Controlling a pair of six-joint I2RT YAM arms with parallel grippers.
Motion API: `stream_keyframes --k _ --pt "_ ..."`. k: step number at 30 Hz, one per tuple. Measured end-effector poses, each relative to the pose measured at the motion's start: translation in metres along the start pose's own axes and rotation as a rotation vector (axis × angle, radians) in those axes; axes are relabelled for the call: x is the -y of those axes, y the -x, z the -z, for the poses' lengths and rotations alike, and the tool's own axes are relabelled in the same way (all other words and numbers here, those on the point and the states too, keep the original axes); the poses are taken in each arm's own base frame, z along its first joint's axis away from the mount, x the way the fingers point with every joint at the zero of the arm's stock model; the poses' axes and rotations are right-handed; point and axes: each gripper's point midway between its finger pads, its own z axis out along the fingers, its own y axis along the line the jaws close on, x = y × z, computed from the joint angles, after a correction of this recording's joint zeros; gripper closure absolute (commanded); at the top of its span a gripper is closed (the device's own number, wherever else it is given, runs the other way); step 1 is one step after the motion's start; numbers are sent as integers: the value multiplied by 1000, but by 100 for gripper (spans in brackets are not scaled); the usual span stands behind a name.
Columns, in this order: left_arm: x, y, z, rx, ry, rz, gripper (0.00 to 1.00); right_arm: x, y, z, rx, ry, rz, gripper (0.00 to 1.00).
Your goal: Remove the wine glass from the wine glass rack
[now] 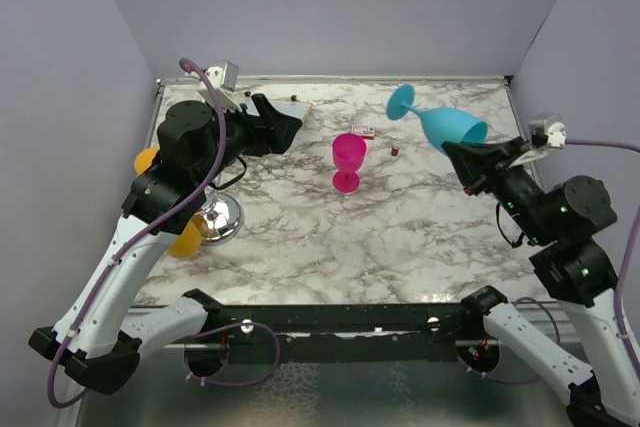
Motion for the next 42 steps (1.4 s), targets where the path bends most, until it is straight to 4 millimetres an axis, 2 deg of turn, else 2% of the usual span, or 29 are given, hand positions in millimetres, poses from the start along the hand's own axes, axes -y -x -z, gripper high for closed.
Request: stream_keyframes --k 3,6,11,16,22,31,35,42 --pt "-7 -2 3 11 17 -39 20 26 13 19 40 -160 60 99" --pt "-17 -7 4 14 52 -69 20 54 3 21 -29 -310 86 99" --pt "-26 -4 12 44 91 -97 20 90 -55 0 -335 -465 102 99" --pt "-26 6 29 97 97 -112 20 108 -116 -23 -653 -512 102 99" --pt "-27 12 44 140 101 -118 18 111 -171 -37 -919 -473 74 99" --pt "-31 13 59 171 118 -120 18 111 -236 -54 -1146 -399 38 99" --pt "-36 13 63 177 140 -128 18 105 -250 -64 -1183 -382 58 99" --pt "-42 15 67 189 173 -135 17 95 -241 -82 -1146 -359 91 99"
